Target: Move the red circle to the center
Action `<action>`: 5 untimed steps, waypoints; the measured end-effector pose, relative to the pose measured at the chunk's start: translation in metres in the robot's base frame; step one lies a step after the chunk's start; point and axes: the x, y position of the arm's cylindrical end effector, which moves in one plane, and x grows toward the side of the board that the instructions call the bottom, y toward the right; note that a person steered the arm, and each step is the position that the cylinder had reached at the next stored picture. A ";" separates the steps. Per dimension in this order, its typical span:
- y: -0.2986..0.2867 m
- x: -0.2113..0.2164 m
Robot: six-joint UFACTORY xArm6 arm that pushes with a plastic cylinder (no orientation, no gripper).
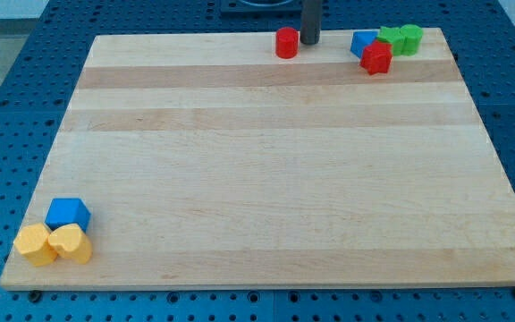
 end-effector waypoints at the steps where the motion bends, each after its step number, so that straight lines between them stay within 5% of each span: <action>1: -0.014 0.001; 2: -0.063 0.016; 5: -0.064 0.087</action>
